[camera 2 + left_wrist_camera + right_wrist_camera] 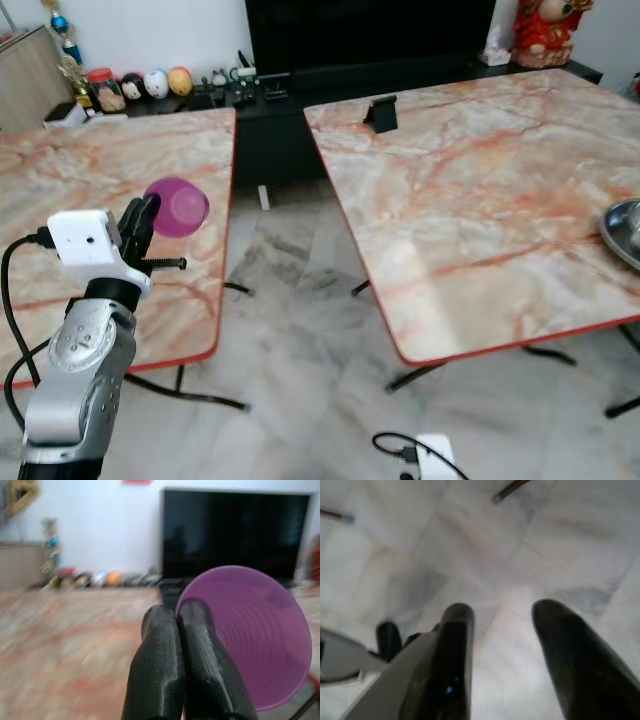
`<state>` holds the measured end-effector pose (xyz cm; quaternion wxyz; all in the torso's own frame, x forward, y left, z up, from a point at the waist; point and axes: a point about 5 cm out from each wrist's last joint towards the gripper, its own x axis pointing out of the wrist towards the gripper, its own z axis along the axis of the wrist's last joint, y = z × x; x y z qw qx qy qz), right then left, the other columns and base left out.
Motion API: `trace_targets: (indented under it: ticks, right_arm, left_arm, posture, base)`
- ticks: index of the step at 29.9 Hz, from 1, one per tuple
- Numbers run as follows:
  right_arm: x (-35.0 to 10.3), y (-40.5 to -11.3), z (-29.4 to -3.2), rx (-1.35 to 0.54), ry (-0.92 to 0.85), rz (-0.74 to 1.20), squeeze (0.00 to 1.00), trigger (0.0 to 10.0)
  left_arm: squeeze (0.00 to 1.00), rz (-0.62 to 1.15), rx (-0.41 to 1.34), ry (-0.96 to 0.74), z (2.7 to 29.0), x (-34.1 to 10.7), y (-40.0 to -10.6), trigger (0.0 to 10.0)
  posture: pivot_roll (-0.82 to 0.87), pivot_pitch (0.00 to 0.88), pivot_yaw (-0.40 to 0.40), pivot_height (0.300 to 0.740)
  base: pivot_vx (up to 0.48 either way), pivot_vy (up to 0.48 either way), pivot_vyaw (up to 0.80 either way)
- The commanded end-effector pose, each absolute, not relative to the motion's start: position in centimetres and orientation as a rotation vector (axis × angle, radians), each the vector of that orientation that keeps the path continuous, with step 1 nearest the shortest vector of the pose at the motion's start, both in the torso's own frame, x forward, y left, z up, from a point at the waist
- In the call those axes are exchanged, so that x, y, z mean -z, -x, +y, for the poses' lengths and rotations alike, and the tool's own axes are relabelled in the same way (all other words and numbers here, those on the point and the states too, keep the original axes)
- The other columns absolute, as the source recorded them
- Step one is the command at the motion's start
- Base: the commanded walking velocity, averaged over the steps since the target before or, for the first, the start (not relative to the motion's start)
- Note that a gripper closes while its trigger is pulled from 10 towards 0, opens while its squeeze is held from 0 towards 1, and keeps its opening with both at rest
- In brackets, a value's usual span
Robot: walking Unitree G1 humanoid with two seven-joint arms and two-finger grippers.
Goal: Setting the table
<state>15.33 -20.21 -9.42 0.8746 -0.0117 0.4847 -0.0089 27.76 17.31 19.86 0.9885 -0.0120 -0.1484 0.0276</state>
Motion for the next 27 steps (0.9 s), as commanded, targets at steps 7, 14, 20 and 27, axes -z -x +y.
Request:
trace_targets:
  ticks: [7, 14, 20, 27]
  right_arm:
    - [9.36, -15.79, -19.47, 0.018, -0.001, 1.002, 0.00, 10.0]
    - [9.31, -15.94, -19.38, 0.014, -0.003, 0.997, 0.00, 10.0]
    - [9.30, -15.95, -19.37, 0.010, 0.000, 0.997, 0.00, 10.0]
    - [9.29, -15.98, -19.38, 0.011, 0.000, 0.997, 0.00, 10.0]
  left_arm:
    - [0.00, -0.288, -0.078, 0.013, 17.89, -19.89, -27.92, 10.0]
    - [0.00, -0.288, -0.087, 0.007, 18.27, -19.99, -27.99, 10.0]
    - [0.00, -0.294, -0.087, 0.004, 18.19, -20.14, -28.11, 10.0]
    - [0.00, -0.304, -0.088, 0.000, 18.25, -20.41, -28.19, 10.0]
  posture:
    - [-0.05, 0.000, 0.049, 0.707]
    - [-0.05, 0.000, 0.051, 0.707]
    - [-0.04, 0.000, 0.049, 0.707]
    - [-0.04, 0.000, 0.048, 0.707]
  base:
    - [0.000, -0.395, 0.00]
    - [0.000, -0.394, 0.00]
    - [0.000, -0.394, 0.00]
    - [0.000, -0.393, 0.00]
